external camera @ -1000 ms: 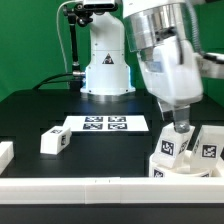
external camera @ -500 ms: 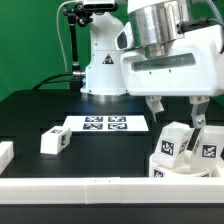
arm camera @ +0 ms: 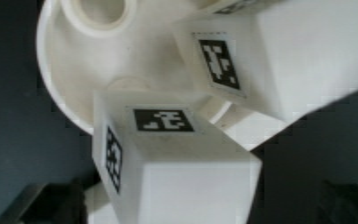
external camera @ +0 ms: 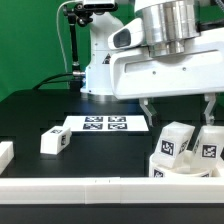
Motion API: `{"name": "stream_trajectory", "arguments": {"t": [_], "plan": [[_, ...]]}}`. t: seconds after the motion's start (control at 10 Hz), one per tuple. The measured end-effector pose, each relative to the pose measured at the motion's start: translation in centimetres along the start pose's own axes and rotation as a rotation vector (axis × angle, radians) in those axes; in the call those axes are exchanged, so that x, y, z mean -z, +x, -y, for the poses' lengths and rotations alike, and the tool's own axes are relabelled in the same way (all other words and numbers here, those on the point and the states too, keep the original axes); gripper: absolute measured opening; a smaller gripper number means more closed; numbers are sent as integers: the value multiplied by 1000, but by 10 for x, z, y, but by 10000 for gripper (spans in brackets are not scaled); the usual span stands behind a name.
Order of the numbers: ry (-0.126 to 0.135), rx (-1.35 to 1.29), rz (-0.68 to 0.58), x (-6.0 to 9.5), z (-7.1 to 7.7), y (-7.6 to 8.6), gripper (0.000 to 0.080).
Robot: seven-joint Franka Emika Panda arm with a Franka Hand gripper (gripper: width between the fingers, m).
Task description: Assemble stool
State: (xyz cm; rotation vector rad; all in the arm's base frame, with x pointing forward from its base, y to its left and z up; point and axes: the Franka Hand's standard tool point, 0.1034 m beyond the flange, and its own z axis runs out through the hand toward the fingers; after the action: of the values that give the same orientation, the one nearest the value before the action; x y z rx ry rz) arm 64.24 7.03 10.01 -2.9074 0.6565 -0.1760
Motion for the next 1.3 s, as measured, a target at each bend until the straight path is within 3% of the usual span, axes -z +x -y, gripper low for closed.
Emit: {"name": "stream_trajectory", "arguments": {"t": [0.5, 0.7, 1.1, 1.3], "plan": [[-6, 331, 5, 0, -4, 1, 649], [-23, 591, -7, -1, -6, 2, 649], [-74, 963, 19, -7, -10, -2, 649], [-111, 1138, 48, -14, -14, 1, 649]]}}
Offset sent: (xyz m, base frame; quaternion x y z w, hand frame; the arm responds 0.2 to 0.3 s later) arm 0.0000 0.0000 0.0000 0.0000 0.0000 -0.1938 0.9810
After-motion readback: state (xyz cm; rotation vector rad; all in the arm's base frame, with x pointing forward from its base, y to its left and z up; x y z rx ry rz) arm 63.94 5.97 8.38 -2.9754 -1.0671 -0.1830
